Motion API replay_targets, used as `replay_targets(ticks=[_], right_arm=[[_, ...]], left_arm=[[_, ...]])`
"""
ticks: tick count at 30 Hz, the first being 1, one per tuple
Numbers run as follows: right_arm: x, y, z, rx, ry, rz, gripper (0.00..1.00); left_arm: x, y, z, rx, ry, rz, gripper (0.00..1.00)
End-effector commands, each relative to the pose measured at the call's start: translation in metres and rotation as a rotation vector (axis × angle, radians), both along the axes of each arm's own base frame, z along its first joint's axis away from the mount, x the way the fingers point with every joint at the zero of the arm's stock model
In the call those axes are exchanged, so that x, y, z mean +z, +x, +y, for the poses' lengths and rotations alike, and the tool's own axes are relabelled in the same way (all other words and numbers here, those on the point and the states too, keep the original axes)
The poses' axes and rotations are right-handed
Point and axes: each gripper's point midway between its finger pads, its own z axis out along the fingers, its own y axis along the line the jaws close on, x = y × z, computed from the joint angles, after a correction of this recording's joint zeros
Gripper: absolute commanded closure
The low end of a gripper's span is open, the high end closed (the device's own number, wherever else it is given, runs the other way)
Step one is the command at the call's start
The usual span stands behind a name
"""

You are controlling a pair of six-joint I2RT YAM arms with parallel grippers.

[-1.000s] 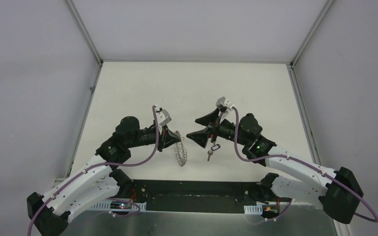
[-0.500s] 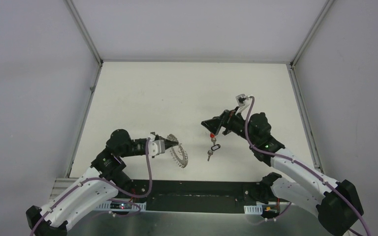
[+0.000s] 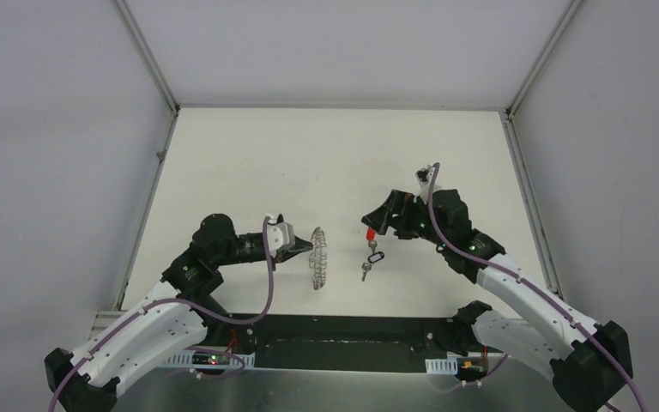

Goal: Put the keys on the keyring

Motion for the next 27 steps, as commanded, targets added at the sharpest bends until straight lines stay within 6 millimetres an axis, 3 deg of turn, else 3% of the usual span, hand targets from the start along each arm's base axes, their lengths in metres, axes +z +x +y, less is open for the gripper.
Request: replay_targets(ticks=[1, 6, 10, 13, 19, 27], right_arm=[[-0.019, 0.000, -0.023, -0.116, -0.122, 0.169, 0.01], [-0.035, -0.004, -0.022, -0.077, -0.209, 0.256, 0.09], [-0.047, 0.000, -0.015, -0.034, -0.267, 0.314, 0.22], [-0.056, 0.008, -0.008, -0.011, -0.309, 0.352, 0.42], [-0.076, 0.026, 0.000, 0.012, -0.385, 0.372, 0.64], [-0.105, 0.029, 0.000, 0.064, -0.525, 0.430, 0.67]], left_arm=[[0.025, 0.005, -0.006, 0.091, -0.082, 0.257, 1.00], [0.024, 0.015, -0.002, 0.216, -0.110, 0.421, 1.00], [0.023, 0.017, 0.000, 0.254, -0.138, 0.472, 1.00], [0.016, 0.021, 0.002, 0.294, -0.144, 0.503, 1.00], [0.015, 0.019, 0.002, 0.293, -0.145, 0.517, 1.00], [0.015, 0.016, 0.005, 0.297, -0.154, 0.526, 1.00]])
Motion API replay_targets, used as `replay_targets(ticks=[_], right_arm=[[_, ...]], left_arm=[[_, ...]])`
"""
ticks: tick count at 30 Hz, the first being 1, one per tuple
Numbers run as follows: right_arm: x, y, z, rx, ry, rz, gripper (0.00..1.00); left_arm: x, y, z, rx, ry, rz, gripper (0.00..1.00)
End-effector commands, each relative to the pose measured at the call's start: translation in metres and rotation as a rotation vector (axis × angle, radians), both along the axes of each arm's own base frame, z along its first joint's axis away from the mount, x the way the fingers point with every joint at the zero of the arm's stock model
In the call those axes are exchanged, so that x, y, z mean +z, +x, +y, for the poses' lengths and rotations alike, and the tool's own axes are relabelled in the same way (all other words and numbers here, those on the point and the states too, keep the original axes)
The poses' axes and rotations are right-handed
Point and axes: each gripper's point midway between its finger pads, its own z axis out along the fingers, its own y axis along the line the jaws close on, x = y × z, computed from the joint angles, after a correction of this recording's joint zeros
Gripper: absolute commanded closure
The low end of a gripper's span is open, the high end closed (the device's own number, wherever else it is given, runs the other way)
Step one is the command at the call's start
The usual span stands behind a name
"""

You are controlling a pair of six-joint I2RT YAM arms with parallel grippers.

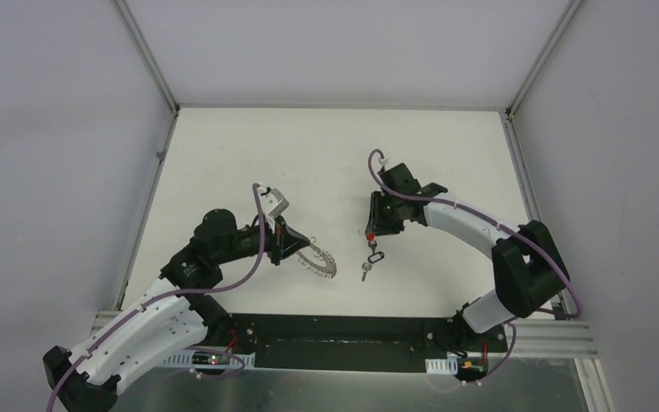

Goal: Put the keys on the keyring

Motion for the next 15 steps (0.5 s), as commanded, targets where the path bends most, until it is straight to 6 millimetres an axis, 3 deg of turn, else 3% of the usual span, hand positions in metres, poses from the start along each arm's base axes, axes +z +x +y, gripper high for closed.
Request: replay_targets(ticks=[1, 4, 11, 15], right_arm=[[-0.003, 0.006, 0.004, 0.059, -0.068, -0.004, 0.67], [-0.012, 0.000, 0.007, 0.079, -0.096, 0.036, 0.67], [-0.028, 0.004, -0.005, 0.069, -0.253, 0.020, 0.77], [-0.032, 0.006, -0.006, 0.074, -0.303, 0.014, 0.78]], left_arm=[[0.018, 0.001, 0.000, 0.021, -0.052, -0.030, 1.00], [0.016, 0.000, 0.002, 0.022, -0.043, -0.029, 1.00], [0.016, -0.002, 0.004, 0.014, -0.024, -0.037, 1.00], [0.016, -0.003, 0.004, 0.008, -0.019, -0.036, 1.00]])
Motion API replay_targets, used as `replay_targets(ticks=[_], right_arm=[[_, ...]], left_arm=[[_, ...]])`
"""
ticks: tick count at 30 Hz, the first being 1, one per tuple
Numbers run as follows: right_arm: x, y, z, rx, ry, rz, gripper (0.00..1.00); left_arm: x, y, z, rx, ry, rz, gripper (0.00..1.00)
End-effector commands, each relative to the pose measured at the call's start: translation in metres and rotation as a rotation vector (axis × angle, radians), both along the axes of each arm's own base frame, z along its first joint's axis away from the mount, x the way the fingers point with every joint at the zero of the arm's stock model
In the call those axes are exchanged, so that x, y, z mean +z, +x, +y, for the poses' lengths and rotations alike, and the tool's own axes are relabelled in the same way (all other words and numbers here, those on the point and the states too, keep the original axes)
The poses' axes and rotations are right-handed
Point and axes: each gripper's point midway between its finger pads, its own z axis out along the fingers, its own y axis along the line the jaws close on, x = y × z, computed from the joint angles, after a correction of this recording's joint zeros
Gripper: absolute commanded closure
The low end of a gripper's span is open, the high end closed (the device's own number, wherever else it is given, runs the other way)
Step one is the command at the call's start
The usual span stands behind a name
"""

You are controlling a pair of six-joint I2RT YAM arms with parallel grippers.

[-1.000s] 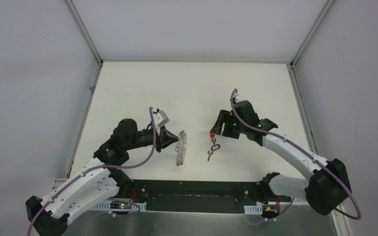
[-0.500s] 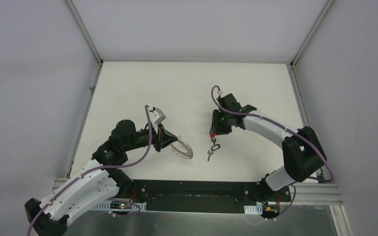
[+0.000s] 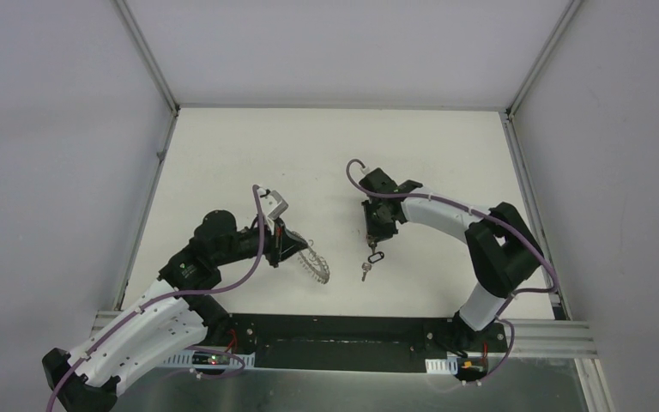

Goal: Put the keys on the keyring

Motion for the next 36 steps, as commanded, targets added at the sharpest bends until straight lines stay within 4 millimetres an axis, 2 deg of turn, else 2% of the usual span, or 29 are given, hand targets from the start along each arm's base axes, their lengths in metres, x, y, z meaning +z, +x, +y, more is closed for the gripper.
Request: replay_targets(ticks=[1, 3, 8, 11, 14, 17, 21, 36], right_arm=[[0.005, 0.014, -0.003, 0.004, -0.075, -0.054, 0.79], [0.003, 0.015, -0.003, 0.002, -0.081, -0.056, 0.79], [0.000, 0.016, 0.006, 0.020, -0.045, -0.046, 0.87], [0.000, 0.015, 0.009, 0.027, -0.028, -0.040, 1.00], [0.007, 0.015, 0.011, 0.032, -0.009, -0.056, 1.00], [0.020, 0.016, 0.013, 0.047, 0.020, -0.088, 1.00], [0.048, 0.016, 0.020, 0.076, 0.099, -0.150, 1.00], [0.127, 0.015, 0.019, 0.200, 0.295, -0.458, 1.00]], left_arm=[[0.022, 0.000, -0.001, -0.010, -0.036, -0.065, 1.00], [0.022, -0.001, -0.001, -0.013, -0.035, -0.065, 1.00], [0.021, -0.001, -0.001, -0.016, -0.032, -0.062, 1.00], [0.021, -0.001, -0.001, -0.017, -0.028, -0.065, 1.00], [0.020, -0.001, -0.001, -0.019, -0.022, -0.065, 1.00], [0.020, -0.002, 0.000, -0.022, -0.014, -0.069, 1.00], [0.021, -0.002, 0.000, -0.025, -0.006, -0.072, 1.00], [0.031, -0.008, -0.003, -0.072, -0.008, -0.081, 1.00]])
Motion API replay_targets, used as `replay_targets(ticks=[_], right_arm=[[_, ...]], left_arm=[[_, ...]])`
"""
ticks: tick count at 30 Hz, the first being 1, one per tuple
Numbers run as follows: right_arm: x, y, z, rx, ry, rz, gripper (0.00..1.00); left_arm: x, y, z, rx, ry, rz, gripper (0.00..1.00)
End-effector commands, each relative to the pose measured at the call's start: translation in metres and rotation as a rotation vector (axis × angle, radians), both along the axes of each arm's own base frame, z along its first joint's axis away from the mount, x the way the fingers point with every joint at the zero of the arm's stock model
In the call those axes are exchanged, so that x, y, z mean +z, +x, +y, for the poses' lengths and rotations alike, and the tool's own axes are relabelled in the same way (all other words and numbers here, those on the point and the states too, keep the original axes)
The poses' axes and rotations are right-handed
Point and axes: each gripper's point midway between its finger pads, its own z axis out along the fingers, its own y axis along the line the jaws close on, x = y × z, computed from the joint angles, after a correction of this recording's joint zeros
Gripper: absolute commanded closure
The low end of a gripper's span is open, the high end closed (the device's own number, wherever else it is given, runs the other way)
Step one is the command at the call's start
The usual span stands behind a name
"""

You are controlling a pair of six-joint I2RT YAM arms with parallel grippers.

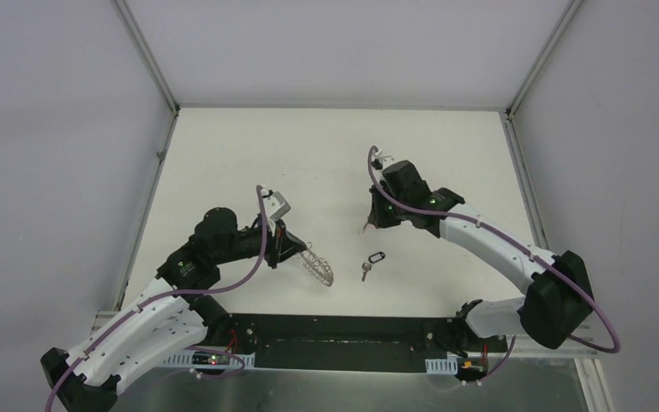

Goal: Put the keys on the keyring

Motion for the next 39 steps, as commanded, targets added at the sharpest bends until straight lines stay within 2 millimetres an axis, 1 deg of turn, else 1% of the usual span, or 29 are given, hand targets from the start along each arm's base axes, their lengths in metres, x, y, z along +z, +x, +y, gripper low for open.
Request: replay_targets(ticks=[1, 3, 4, 9, 12, 17, 21, 24, 28, 33, 39], right_arm=[[0.035, 0.000, 0.005, 0.062, 0.117, -0.146, 1.00], [0.040, -0.003, 0.000, 0.053, 0.141, -0.131, 1.00], [0.043, -0.008, 0.001, 0.074, 0.163, -0.114, 1.00], [0.060, -0.038, 0.016, 0.258, 0.293, -0.093, 1.00], [0.070, -0.051, 0.024, 0.338, 0.351, -0.092, 1.00], [0.079, -0.075, 0.042, 0.499, 0.422, -0.035, 1.00], [0.081, -0.094, 0.061, 0.616, 0.415, -0.025, 1.00], [0.082, -0.104, 0.070, 0.671, 0.417, -0.024, 1.00], [0.075, -0.110, 0.076, 0.708, 0.427, -0.001, 1.00], [0.071, -0.118, 0.081, 0.740, 0.461, 0.027, 1.00], [0.069, -0.129, 0.088, 0.800, 0.477, 0.041, 1.00]], left_arm=[[0.031, -0.004, -0.005, -0.048, -0.052, -0.072, 1.00], [0.030, -0.005, -0.005, -0.054, -0.048, -0.068, 1.00], [0.029, -0.006, -0.006, -0.059, -0.045, -0.065, 1.00], [0.023, -0.011, -0.006, -0.081, -0.040, -0.050, 1.00], [0.018, -0.013, -0.007, -0.104, -0.031, -0.054, 1.00], [0.010, -0.018, -0.009, -0.147, -0.015, -0.051, 1.00], [0.003, -0.017, -0.010, -0.152, 0.001, -0.036, 1.00], [-0.005, -0.015, -0.010, -0.145, 0.016, -0.015, 1.00], [-0.020, -0.011, -0.013, -0.137, 0.042, 0.018, 1.00], [-0.035, -0.006, -0.017, -0.136, 0.033, 0.016, 1.00], [-0.036, -0.006, -0.019, -0.142, 0.009, -0.012, 1.00]])
